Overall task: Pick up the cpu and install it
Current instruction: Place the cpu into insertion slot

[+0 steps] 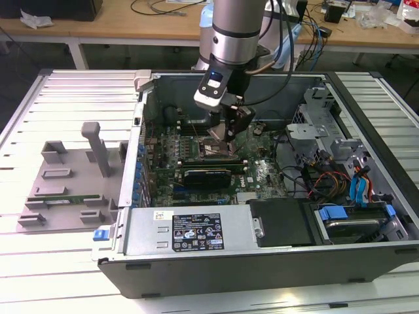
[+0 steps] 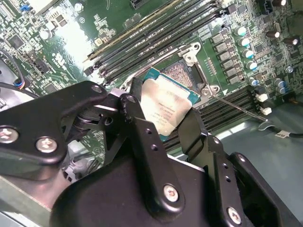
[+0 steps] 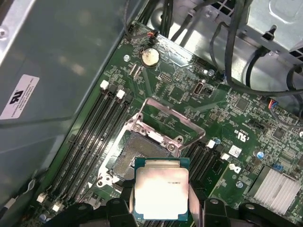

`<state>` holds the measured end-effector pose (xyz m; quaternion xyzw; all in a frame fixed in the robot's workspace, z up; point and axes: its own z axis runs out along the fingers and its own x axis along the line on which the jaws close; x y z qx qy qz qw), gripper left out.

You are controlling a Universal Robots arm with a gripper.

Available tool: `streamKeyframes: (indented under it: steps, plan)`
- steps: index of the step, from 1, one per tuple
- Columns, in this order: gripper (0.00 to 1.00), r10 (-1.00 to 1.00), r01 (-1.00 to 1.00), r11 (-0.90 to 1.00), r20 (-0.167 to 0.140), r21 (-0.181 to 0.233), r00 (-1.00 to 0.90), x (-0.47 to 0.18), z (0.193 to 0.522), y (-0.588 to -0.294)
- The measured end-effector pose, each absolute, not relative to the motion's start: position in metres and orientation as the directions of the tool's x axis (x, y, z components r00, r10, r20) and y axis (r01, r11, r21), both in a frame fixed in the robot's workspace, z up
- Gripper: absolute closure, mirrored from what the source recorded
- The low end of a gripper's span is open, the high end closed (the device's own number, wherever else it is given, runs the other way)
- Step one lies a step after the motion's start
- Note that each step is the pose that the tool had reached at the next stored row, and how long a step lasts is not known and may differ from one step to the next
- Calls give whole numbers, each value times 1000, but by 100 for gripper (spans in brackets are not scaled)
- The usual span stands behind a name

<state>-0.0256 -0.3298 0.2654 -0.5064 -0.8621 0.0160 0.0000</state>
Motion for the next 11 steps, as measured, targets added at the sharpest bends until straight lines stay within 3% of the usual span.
streamKeyframes:
  steps: [11]
  plan:
    - [45,913,913,406,-19,-29,-407,-26,265,-330]
